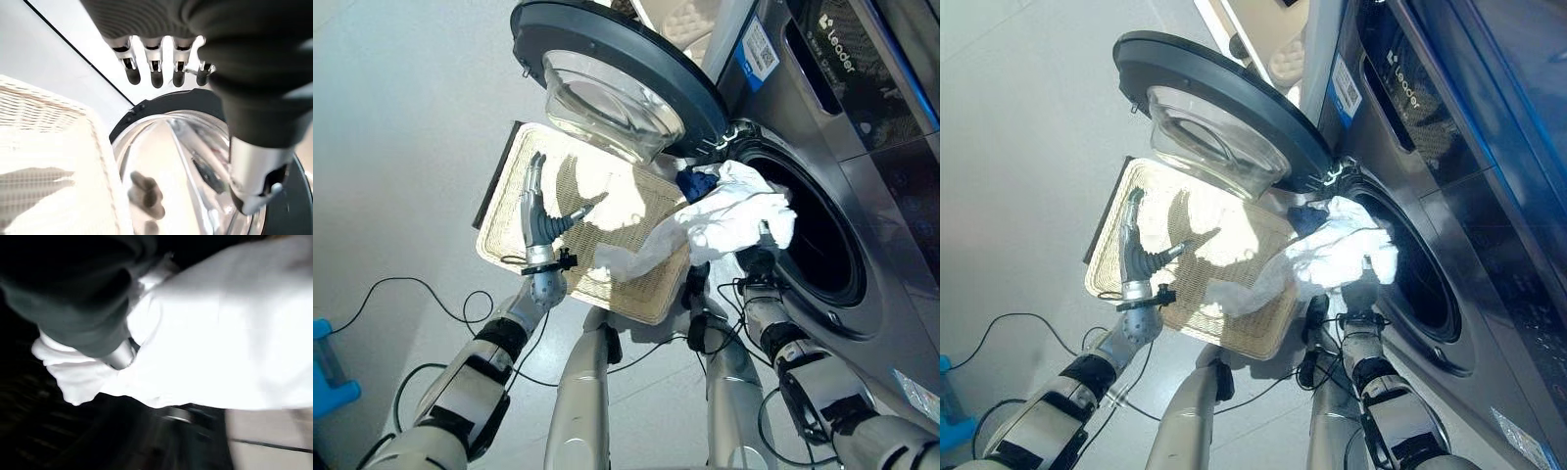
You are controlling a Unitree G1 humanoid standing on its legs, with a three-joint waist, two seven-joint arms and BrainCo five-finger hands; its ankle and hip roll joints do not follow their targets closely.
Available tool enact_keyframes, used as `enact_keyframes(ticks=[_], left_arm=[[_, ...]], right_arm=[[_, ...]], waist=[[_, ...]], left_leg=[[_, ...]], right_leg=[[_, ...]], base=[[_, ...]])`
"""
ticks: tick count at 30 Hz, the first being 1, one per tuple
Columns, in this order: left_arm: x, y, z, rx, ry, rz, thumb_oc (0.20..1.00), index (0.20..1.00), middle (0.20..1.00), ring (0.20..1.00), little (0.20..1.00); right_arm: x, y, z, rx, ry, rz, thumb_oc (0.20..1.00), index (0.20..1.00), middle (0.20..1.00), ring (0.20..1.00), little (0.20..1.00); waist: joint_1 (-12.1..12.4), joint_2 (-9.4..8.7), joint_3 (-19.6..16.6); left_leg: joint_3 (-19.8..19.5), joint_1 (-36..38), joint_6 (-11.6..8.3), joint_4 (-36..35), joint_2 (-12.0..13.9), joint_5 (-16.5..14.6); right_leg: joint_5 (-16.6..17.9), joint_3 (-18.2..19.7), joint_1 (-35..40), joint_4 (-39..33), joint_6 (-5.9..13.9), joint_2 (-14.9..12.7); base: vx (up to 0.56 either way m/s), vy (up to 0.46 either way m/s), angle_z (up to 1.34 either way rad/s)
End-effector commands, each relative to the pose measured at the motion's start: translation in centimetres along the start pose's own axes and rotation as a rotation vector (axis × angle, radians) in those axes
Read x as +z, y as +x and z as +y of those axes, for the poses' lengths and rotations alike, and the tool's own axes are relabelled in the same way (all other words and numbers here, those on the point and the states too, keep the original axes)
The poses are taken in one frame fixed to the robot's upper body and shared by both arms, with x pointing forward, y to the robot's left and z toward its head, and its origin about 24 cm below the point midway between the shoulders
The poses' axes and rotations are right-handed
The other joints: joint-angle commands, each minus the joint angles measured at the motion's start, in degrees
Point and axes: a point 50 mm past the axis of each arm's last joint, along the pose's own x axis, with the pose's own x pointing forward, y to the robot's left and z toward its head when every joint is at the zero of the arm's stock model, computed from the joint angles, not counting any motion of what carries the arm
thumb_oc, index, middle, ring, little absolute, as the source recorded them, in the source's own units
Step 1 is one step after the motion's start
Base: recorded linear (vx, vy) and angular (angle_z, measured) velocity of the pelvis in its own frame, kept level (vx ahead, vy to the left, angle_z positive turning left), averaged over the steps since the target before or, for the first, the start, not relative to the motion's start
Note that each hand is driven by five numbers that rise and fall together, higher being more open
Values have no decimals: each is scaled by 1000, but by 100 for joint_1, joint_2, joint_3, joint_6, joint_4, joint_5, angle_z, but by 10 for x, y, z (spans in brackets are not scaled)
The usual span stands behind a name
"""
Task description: Put the clothes into the washing machine.
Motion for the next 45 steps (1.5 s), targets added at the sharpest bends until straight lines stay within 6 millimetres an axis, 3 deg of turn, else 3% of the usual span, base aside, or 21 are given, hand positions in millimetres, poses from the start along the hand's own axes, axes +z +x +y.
enact_keyframes(ticks=[1,10,12,15,17,21,25,30,33,34,35,40,44,45], left_arm=[[18,9,-7,24,-97,-43,1000,1000,1000,1000,1000],[22,13,-2,-33,-109,-61,1000,1000,1000,1000,1000],[22,13,0,-43,-109,-60,1000,1000,1000,1000,1000],[22,13,1,-45,-110,-57,1000,1000,1000,1000,1000],[21,10,4,-66,-109,-47,1000,1000,1000,1000,1000],[20,8,8,-86,-107,-43,1000,1000,1000,1000,1000],[20,6,11,-91,-105,-38,1000,1000,1000,1000,1000],[19,4,12,-92,-98,-30,1000,1000,1000,1000,1000],[19,3,11,-91,-96,-22,1000,1000,1000,1000,1000],[19,2,8,-93,-98,-22,1000,1000,1000,1000,1000],[19,2,7,-93,-100,-22,1000,1000,1000,1000,1000],[21,4,3,-103,-104,-30,1000,1000,1000,1000,1000],[24,9,-2,-100,-108,-32,1000,1000,1000,1000,1000],[24,10,-4,-107,-108,-30,1000,1000,1000,1000,1000]], right_arm=[[64,15,6,-71,82,-331,200,200,200,200,200],[132,33,42,-114,185,-671,200,200,200,200,200],[147,32,48,-115,178,-736,200,200,200,200,200],[153,32,50,-113,173,-761,200,200,200,200,200],[177,32,64,-80,161,-842,200,200,200,200,200],[201,27,76,-65,144,-940,200,200,200,200,200],[228,16,80,-94,147,-1069,200,200,200,200,200],[237,8,84,-113,162,-1151,200,200,200,200,200],[251,1,76,-232,180,-1185,200,200,200,200,200],[253,0,68,-282,169,-1158,664,664,664,664,664],[254,1,67,-292,151,-1135,1000,1000,1000,1000,1000],[243,9,58,-482,-33,-967,1000,1000,1000,1000,1000],[223,22,52,-674,-312,-748,1000,1000,1000,1000,1000],[215,29,54,-728,-462,-666,1000,1000,1000,1000,1000]], waist=[[32,343,-138],[109,389,-138],[122,392,-138],[126,392,-138],[145,378,-138],[152,371,-138],[151,357,-138],[129,332,-138],[120,312,-138],[112,306,-138],[114,310,-138],[128,309,-138],[156,331,-138],[171,333,-138]], left_leg=[[-111,-259,-184,470,-377,-588],[-185,-360,-125,569,-386,-644],[-199,-350,-117,586,-393,-663],[-201,-344,-113,591,-392,-671],[-224,-334,-107,623,-391,-696],[-240,-309,-103,657,-375,-709],[-247,-243,-110,635,-359,-716],[-245,-225,-110,631,-339,-714],[-237,-216,-114,652,-332,-710],[-234,-225,-113,660,-321,-707],[-233,-228,-112,665,-319,-706],[-222,-220,-104,698,-322,-718],[-217,-212,-89,664,-326,-703],[-212,-180,-88,664,-331,-736]], right_leg=[[-318,-203,89,384,780,14],[-247,-185,-25,482,786,-25],[-245,-186,-14,496,789,-27],[-249,-189,-7,504,790,-31],[-246,-209,12,518,788,-58],[-257,-224,45,551,775,-76],[-264,-241,112,539,774,-83],[-252,-248,129,536,772,-83],[-243,-262,152,537,776,-94],[-236,-259,149,532,776,-102],[-235,-259,149,531,774,-103],[-258,-253,163,541,763,-104],[-272,-269,165,546,754,-98],[-304,-263,187,547,759,-101]], base=[[0,0,0],[3,-2,-1],[0,0,0],[0,0,0],[0,0,0],[3,-4,-1],[0,0,0],[0,0,0],[0,0,0],[0,0,0],[0,0,0],[0,0,0],[0,0,0],[0,0,0]])
